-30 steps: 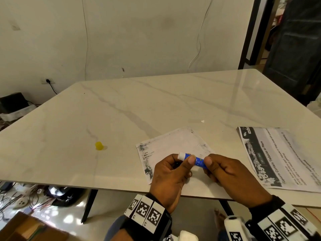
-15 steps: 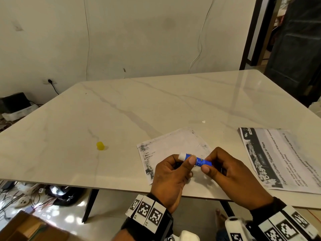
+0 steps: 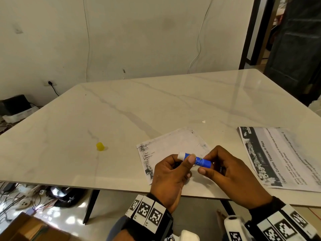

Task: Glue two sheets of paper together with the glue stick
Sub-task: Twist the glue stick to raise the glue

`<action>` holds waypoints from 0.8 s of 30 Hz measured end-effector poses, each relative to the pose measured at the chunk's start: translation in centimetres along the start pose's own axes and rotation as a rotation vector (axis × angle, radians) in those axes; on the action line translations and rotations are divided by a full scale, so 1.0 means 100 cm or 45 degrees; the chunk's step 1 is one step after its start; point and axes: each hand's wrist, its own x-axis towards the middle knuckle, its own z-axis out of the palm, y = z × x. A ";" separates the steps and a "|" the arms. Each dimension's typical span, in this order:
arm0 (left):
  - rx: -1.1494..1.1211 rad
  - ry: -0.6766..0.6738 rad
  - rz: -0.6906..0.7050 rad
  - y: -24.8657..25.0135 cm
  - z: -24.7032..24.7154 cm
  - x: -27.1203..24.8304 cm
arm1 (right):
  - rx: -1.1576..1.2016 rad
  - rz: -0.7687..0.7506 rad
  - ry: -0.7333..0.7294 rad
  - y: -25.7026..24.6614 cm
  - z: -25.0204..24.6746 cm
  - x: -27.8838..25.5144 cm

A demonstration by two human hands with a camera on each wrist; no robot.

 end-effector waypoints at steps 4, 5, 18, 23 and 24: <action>-0.004 0.001 0.006 0.000 -0.001 0.001 | -0.037 -0.019 -0.006 0.003 -0.001 0.001; -0.004 0.003 0.008 -0.001 -0.001 0.001 | -0.061 -0.022 -0.017 0.004 0.000 0.001; 0.052 0.033 0.003 -0.003 0.000 0.002 | 0.006 0.013 0.009 0.004 0.001 0.001; 0.056 0.020 0.012 -0.003 -0.001 0.002 | -0.032 -0.013 -0.016 0.007 0.001 0.001; 0.047 0.020 0.010 -0.004 -0.001 0.002 | -0.051 -0.028 -0.033 0.007 0.001 0.001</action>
